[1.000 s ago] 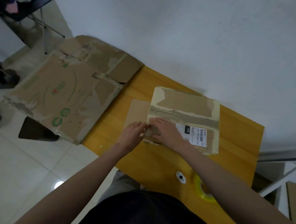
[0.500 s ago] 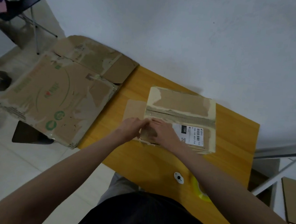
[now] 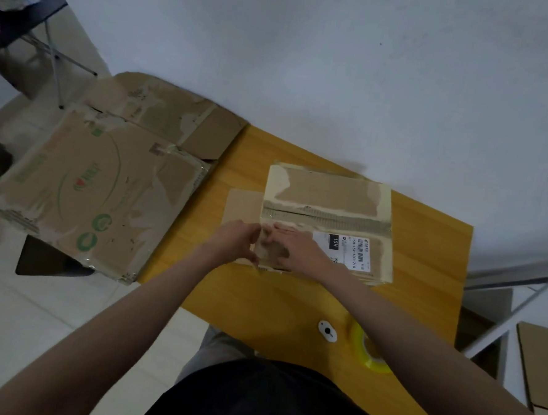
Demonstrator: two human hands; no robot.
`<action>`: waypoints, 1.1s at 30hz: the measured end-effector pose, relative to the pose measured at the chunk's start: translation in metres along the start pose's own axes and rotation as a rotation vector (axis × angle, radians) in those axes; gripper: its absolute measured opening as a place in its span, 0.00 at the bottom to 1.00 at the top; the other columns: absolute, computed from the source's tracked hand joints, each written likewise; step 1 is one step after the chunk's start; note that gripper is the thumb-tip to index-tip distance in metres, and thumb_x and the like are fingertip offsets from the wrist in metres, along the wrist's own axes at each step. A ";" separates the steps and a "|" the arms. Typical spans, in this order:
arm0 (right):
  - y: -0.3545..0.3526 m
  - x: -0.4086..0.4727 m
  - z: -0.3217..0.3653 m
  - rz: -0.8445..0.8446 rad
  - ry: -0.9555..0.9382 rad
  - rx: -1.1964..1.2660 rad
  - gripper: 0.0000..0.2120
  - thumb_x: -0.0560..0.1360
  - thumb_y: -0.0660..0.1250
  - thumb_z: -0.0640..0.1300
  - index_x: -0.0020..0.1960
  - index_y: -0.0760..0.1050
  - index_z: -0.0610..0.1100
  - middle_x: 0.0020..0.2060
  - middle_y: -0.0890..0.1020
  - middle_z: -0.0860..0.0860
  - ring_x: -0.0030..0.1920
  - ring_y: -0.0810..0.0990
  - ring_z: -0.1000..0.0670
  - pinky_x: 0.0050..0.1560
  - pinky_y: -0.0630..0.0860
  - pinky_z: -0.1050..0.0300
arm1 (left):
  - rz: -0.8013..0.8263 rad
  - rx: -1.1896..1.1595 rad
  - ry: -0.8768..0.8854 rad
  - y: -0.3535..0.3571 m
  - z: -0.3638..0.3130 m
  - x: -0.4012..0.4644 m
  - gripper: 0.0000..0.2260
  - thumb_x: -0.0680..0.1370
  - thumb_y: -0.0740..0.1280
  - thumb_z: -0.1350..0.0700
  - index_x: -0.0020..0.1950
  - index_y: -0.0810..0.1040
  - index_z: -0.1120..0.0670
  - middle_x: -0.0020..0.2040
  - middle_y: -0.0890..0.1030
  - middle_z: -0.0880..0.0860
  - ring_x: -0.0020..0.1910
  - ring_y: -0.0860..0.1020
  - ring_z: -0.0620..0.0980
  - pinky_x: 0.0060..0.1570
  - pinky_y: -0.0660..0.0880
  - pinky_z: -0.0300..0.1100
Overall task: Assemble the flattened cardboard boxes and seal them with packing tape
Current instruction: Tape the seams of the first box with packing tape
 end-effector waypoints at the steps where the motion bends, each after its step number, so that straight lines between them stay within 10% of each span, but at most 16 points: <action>1: -0.003 -0.001 0.000 -0.001 -0.010 0.057 0.20 0.76 0.70 0.42 0.68 0.76 0.51 0.74 0.70 0.48 0.74 0.66 0.49 0.69 0.68 0.51 | 0.045 0.100 0.075 -0.005 -0.001 0.004 0.19 0.68 0.79 0.47 0.48 0.72 0.52 0.41 0.76 0.47 0.41 0.74 0.49 0.33 0.67 0.40; 4: -0.030 -0.011 -0.011 -0.138 0.047 0.306 0.12 0.77 0.68 0.41 0.60 0.81 0.49 0.58 0.83 0.52 0.57 0.78 0.56 0.57 0.72 0.70 | 0.149 0.239 0.157 -0.018 0.000 0.021 0.18 0.68 0.78 0.46 0.49 0.75 0.52 0.45 0.79 0.48 0.43 0.75 0.48 0.39 0.71 0.42; 9: -0.085 -0.059 -0.087 -0.639 0.407 0.251 0.08 0.77 0.69 0.41 0.55 0.79 0.49 0.58 0.78 0.50 0.59 0.72 0.53 0.63 0.71 0.54 | -0.020 -0.012 0.036 -0.033 0.003 0.049 0.36 0.63 0.79 0.37 0.64 0.70 0.50 0.63 0.76 0.52 0.57 0.76 0.53 0.55 0.77 0.50; 14: -0.070 -0.078 -0.147 -0.373 0.631 0.144 0.46 0.65 0.79 0.59 0.77 0.60 0.53 0.79 0.51 0.46 0.76 0.56 0.38 0.72 0.64 0.36 | 0.015 -0.065 -0.017 -0.001 -0.006 0.066 0.66 0.56 0.79 0.32 0.78 0.34 0.40 0.80 0.48 0.55 0.75 0.62 0.62 0.63 0.72 0.64; 18: -0.061 -0.077 -0.159 -0.389 0.610 0.165 0.45 0.74 0.71 0.60 0.81 0.50 0.52 0.80 0.42 0.45 0.78 0.53 0.38 0.72 0.64 0.37 | -0.062 -0.035 -0.019 -0.002 0.006 0.078 0.55 0.68 0.71 0.31 0.79 0.34 0.41 0.78 0.56 0.54 0.70 0.67 0.63 0.59 0.74 0.61; 26: -0.058 -0.073 -0.173 -0.452 0.528 0.083 0.30 0.85 0.50 0.52 0.81 0.41 0.45 0.80 0.39 0.48 0.58 0.77 0.36 0.36 0.73 0.51 | -0.201 -0.156 -0.010 0.000 0.005 0.087 0.30 0.80 0.46 0.35 0.77 0.33 0.36 0.78 0.62 0.53 0.65 0.73 0.62 0.51 0.77 0.57; 30: -0.063 -0.072 -0.171 -0.480 0.572 0.112 0.27 0.86 0.47 0.49 0.82 0.42 0.47 0.81 0.41 0.51 0.66 0.72 0.39 0.45 0.79 0.47 | -0.276 -0.287 -0.159 0.008 -0.007 0.089 0.26 0.85 0.47 0.43 0.80 0.37 0.39 0.80 0.59 0.53 0.73 0.66 0.61 0.64 0.70 0.59; 33: -0.063 -0.067 -0.167 -0.500 0.635 0.141 0.27 0.86 0.46 0.51 0.82 0.44 0.46 0.81 0.42 0.49 0.77 0.58 0.39 0.65 0.70 0.43 | -0.415 -0.058 -0.111 0.004 -0.030 0.097 0.28 0.86 0.48 0.47 0.81 0.37 0.48 0.82 0.40 0.54 0.80 0.42 0.57 0.78 0.45 0.57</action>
Point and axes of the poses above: each hand's wrist, its own x-axis towards the middle knuckle, its own y-axis out of the palm, z = x × y, the point moved 4 cm from there along x, towards the middle knuckle
